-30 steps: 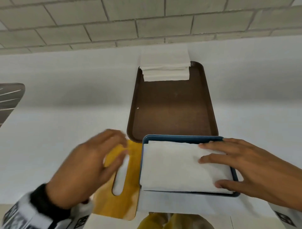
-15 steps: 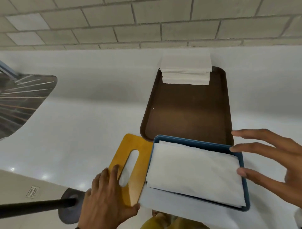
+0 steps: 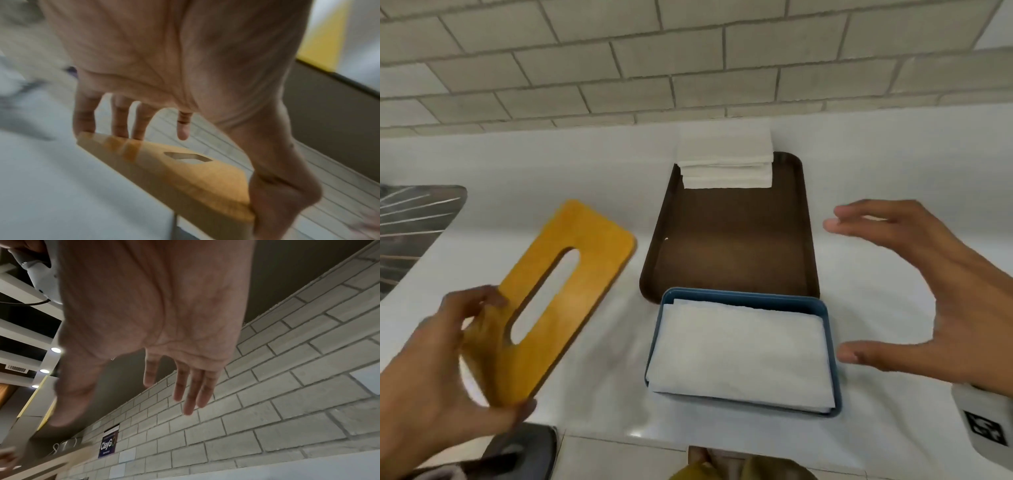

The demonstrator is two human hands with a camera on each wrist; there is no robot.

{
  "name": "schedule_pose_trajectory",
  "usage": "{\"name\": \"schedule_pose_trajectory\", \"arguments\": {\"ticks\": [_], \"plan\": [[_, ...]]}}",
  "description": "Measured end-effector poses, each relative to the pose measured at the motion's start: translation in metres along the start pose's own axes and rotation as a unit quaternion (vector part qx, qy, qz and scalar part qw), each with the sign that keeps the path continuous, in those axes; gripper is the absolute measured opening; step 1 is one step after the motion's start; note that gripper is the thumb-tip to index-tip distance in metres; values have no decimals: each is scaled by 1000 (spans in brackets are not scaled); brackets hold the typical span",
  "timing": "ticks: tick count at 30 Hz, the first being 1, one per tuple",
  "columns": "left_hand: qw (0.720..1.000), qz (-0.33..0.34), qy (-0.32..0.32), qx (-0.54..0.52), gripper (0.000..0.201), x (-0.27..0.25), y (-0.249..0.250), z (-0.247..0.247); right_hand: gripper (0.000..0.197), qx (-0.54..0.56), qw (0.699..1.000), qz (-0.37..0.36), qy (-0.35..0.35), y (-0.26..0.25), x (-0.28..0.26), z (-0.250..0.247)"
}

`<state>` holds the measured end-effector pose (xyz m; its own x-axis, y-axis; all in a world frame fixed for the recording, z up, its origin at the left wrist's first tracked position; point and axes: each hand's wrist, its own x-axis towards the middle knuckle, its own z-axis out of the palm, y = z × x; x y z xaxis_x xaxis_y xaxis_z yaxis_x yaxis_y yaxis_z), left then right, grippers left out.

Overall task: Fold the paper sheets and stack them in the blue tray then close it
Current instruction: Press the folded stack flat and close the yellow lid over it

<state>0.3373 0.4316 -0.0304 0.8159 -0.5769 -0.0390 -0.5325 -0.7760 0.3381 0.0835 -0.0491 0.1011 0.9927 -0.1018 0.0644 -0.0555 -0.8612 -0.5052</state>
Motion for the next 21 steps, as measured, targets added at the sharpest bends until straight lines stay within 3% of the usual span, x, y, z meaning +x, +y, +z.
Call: {"name": "schedule_pose_trajectory", "arguments": {"ticks": [2, 4, 6, 8, 11, 21], "plan": [[992, 110, -61, 6, 125, 28, 151, -56, 117, 27, 999, -16, -21, -9, 3, 3], [965, 237, -102, 50, 120, 43, 208, -50, 128, 25, 996, -19, -79, -16, 3, 12], [934, 292, -188, 79, 114, 52, 220, -33, 132, -5, 989, -18, -148, -16, -1, 27], [917, 322, -210, 105, 112, 63, 229, -21, 132, -29, 982, -16, -185, -9, -7, 40], [901, 344, -232, 130, 112, 74, 235, -13, 126, -22, 983, 0, -183, 1, -13, 53], [900, 354, -249, 51, 109, 79, 216, 2, 126, 39, 985, 43, -164, 13, -15, 69]]}}
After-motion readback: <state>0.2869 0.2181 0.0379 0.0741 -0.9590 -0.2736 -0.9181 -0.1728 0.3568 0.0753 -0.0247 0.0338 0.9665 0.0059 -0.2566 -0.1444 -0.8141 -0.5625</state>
